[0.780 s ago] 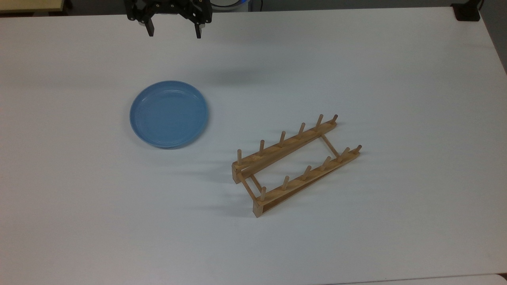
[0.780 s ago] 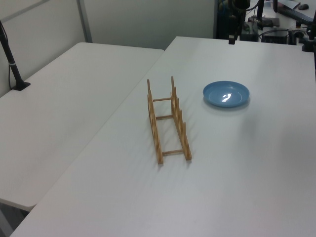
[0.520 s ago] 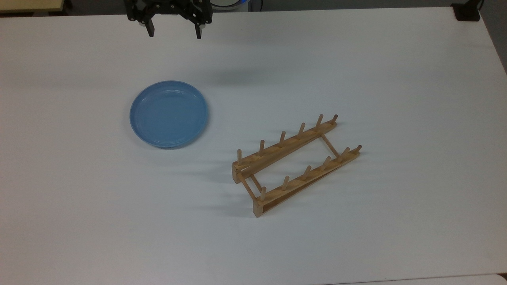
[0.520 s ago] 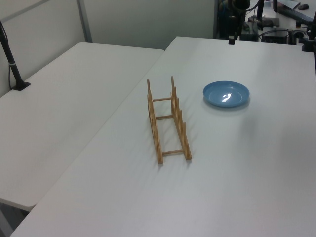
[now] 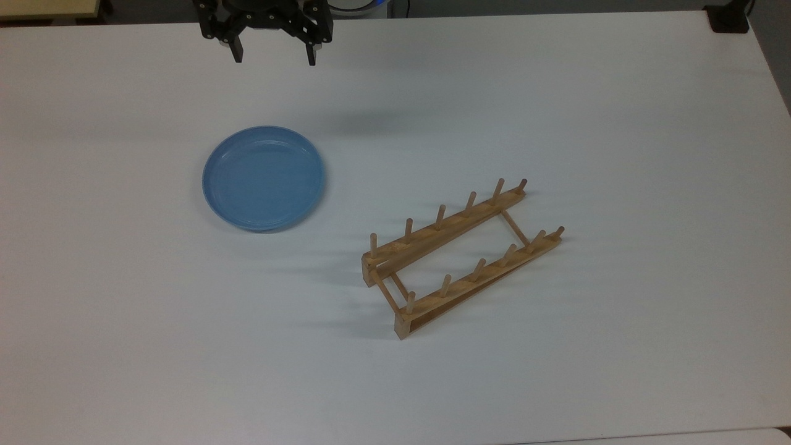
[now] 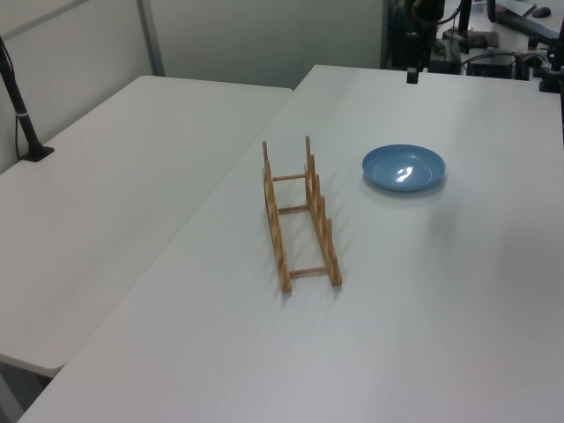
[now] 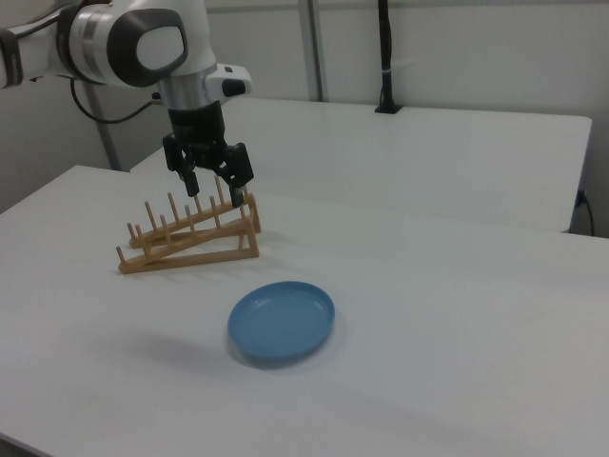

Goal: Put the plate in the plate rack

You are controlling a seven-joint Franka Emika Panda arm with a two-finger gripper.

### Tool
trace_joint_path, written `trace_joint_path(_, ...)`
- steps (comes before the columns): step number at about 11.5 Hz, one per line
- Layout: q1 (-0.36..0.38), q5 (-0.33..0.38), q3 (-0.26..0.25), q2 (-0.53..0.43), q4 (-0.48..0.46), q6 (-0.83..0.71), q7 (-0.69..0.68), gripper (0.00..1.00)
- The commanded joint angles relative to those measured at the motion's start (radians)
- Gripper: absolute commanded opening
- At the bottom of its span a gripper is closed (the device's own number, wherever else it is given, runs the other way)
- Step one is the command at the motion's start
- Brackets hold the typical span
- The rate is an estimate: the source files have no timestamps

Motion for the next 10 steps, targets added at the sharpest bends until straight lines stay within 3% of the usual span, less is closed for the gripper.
trace_joint_path(1,-0.006,0.006,0.006,-0.005,0.011,-0.024,0.013,1.0)
trace_joint_path(10,-0.018,0.015,-0.006,0.0,0.017,-0.016,0.001,1.0)
